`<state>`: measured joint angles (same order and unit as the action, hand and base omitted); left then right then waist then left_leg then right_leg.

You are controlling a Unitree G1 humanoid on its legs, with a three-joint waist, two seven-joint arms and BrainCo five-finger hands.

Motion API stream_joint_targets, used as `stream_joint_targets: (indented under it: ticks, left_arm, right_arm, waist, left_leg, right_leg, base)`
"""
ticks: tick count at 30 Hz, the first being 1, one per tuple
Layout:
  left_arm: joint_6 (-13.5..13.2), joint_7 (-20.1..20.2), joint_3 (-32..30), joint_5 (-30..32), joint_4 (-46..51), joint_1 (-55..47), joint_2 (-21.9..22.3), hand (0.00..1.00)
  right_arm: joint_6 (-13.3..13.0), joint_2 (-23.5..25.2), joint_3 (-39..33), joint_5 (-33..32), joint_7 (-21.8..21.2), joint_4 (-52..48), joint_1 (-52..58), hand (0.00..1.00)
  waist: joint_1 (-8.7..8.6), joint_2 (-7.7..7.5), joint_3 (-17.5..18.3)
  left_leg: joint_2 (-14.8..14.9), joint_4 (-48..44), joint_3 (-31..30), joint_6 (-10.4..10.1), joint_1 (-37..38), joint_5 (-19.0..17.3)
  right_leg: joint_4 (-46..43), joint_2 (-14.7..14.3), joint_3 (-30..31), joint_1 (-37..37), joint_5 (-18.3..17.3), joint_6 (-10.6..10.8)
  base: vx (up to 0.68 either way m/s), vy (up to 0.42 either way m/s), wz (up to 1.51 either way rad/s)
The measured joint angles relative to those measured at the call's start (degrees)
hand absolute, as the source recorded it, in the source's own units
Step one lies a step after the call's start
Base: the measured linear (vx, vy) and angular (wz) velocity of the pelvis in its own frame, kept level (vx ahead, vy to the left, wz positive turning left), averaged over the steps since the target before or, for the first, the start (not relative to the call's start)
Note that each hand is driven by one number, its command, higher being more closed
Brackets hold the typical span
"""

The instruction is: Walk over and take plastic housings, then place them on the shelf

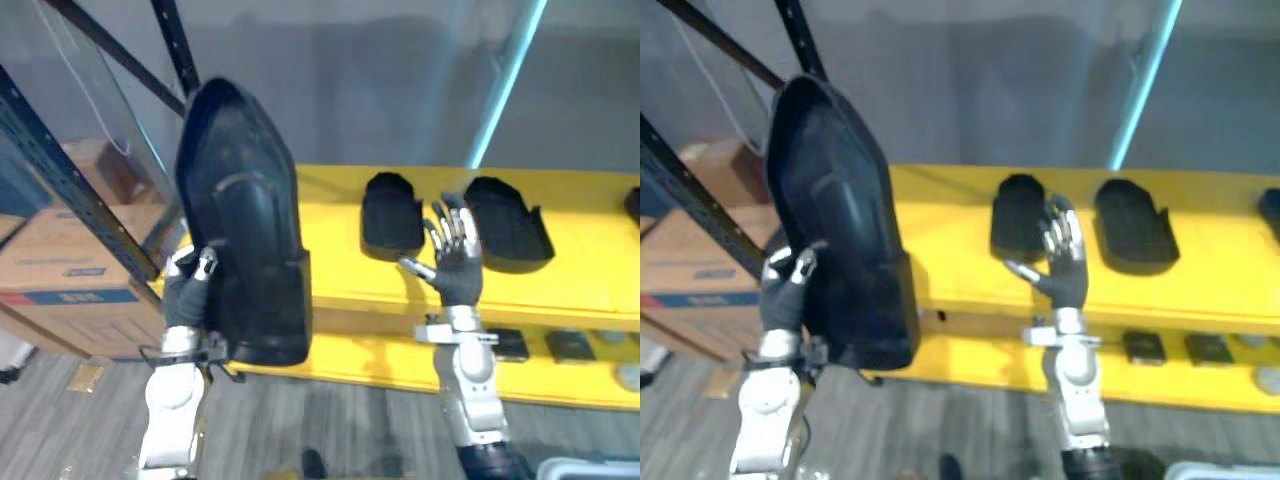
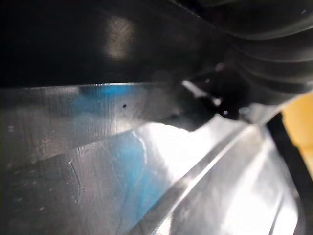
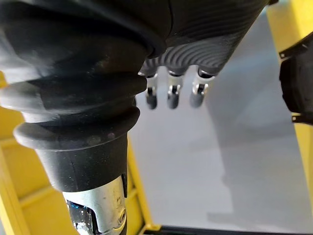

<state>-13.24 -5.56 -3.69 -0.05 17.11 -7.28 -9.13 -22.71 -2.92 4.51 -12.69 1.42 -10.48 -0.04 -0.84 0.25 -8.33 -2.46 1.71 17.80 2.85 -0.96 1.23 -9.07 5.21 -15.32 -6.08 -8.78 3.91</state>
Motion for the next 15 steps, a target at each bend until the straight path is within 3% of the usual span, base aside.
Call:
stream_joint_targets:
  ticks: [1, 3, 5, 8, 11, 14, 15]
  left_arm:
    - [0.00, -0.34, 0.20, 0.06, -0.04, -0.26, 0.47, 1.00]
    - [0.17, -1.04, 2.75, 1.15, -0.27, -1.48, 2.16, 1.00]
    - [0.30, -0.94, 3.48, 1.20, -0.28, -1.99, 2.38, 1.00]
    - [0.24, -0.98, 2.52, 0.45, -0.35, -2.72, 2.41, 1.00]
    - [0.11, -1.06, 0.46, 0.34, -0.95, -4.61, 2.54, 1.00]
    - [-0.33, -0.97, -0.10, -0.06, -2.04, -4.87, 3.23, 1.00]
    - [-0.52, -0.97, -0.07, -0.06, -2.13, -4.76, 3.44, 1.00]
  right_arm:
    - [-0.02, -0.11, -0.02, 0.00, -0.38, -0.53, 0.21, 0.00]
    - [-0.07, -1.30, -1.09, -0.08, -1.61, -0.47, 1.09, 0.00]
    - [-0.09, -1.80, -2.03, -0.02, -1.69, 0.39, 1.95, 0.00]
    - [-1.29, -2.11, -3.37, -0.07, -2.75, 2.64, 1.93, 0.00]
    - [-2.18, -2.33, -3.34, 0.00, -3.36, 3.19, 1.14, 0.00]
    - [-3.94, -3.27, -3.42, -0.16, -4.30, 3.09, 0.83, 0.00]
    - [-3.99, -3.26, -3.42, -0.16, -4.46, 3.00, 0.76, 0.00]
  waist:
    - [-0.05, -0.07, 0.03]
    - [-0.12, 1.92, -0.51]
    - [-0.25, 2.79, -0.67]
    - [0.10, 2.30, -1.24]
    - [1.31, 1.47, -2.17]
    - [1.04, 1.97, -2.17]
    - [0.80, 1.66, -2.46]
  left_leg:
    - [-0.47, -0.07, 0.01, 0.03, -0.34, 0.02]
    - [-0.98, 0.56, -0.17, 0.01, -0.36, 1.00]
    - [-1.55, 1.16, -0.91, 0.02, -0.33, 1.41]
    - [-0.84, -5.06, -1.05, 0.90, -2.21, -0.61]
    - [1.37, -18.91, -1.72, -1.31, -6.97, -3.30]
    - [1.25, -19.24, -5.33, -1.63, -6.87, -3.39]
    - [1.56, -19.96, -6.07, -0.63, -7.12, -4.49]
  right_leg:
    - [1.31, -0.68, -0.09, -0.03, -0.44, -0.99]
    - [3.43, -0.47, -0.21, -0.89, -0.10, -0.97]
    - [3.31, -0.22, -0.44, -0.77, -0.03, -0.84]
    - [1.42, -0.04, 0.08, -0.92, -0.86, -0.81]
    - [0.32, 0.11, 2.86, -1.40, -1.12, -0.99]
    - [0.58, 0.66, 4.60, -1.88, -0.89, -1.34]
    - [0.61, 1.04, 4.53, -1.86, -0.87, -1.35]
  base:
    - [0.00, -0.089, 0.08]
    - [0.04, 0.005, 0.05]
    - [0.08, 0.023, 0.15]
    - [0.10, -0.029, 0.09]
    - [0.09, -0.107, -0.29]
    - [0.06, -0.051, -0.39]
    - [0.01, 0.019, -0.22]
